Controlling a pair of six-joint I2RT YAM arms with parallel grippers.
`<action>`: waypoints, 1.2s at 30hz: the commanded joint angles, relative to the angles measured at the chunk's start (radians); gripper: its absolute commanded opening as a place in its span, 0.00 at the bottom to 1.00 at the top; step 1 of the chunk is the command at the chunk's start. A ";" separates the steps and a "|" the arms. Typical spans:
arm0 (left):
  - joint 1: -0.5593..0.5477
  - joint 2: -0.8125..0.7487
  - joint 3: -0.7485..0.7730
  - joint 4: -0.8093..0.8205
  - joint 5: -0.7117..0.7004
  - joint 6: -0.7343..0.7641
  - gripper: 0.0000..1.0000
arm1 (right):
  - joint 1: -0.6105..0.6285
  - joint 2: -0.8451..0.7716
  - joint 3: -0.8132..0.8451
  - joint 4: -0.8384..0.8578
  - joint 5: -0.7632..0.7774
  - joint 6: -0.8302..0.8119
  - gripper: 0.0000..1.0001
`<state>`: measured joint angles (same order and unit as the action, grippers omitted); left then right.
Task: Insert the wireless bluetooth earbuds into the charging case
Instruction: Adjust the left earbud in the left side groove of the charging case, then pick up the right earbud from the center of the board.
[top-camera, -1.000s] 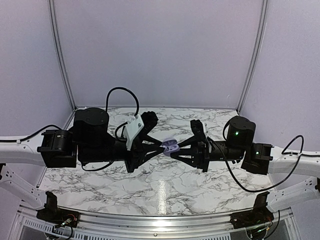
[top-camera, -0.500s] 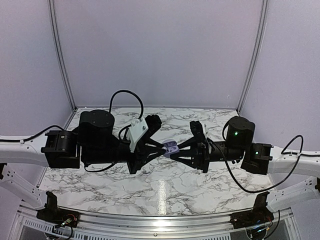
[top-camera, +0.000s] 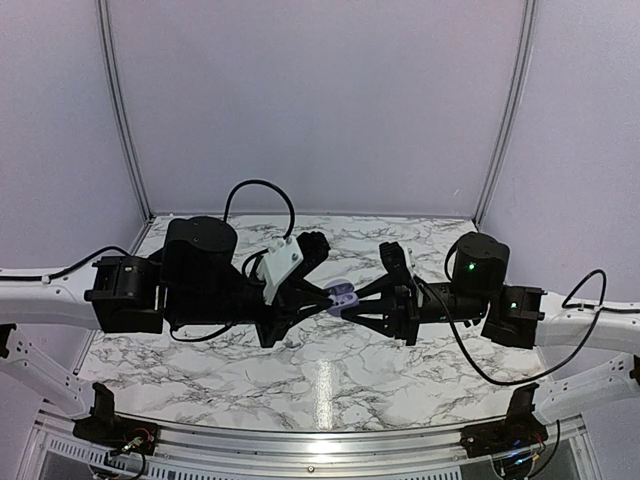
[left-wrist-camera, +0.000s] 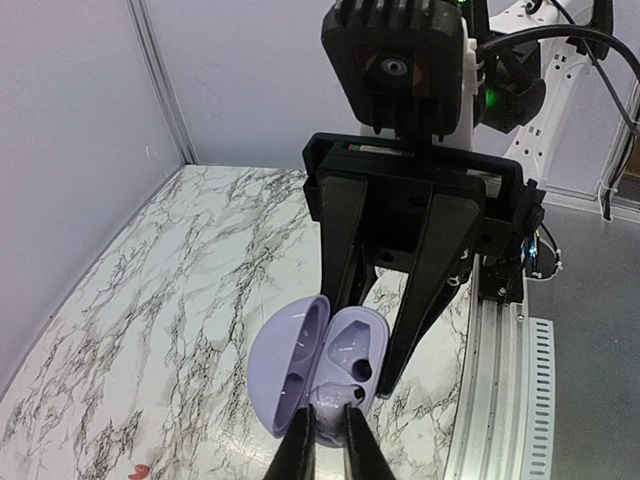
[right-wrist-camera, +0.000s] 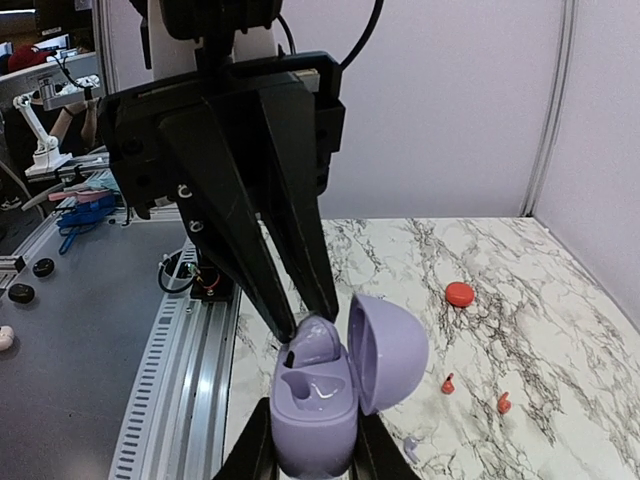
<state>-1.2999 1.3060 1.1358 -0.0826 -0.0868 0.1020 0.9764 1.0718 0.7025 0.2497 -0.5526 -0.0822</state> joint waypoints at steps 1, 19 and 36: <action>-0.005 0.029 0.040 -0.054 0.012 0.017 0.11 | -0.005 -0.008 0.042 0.008 -0.017 -0.005 0.00; 0.009 -0.151 -0.032 -0.037 -0.039 0.001 0.35 | -0.035 -0.035 0.003 0.032 -0.001 0.033 0.00; 0.262 -0.095 -0.420 0.206 0.015 -0.361 0.40 | -0.148 -0.131 -0.103 0.036 0.028 0.174 0.00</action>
<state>-1.0798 1.1671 0.8280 -0.0662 -0.1150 -0.1040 0.8577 0.9661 0.6193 0.2550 -0.5320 0.0315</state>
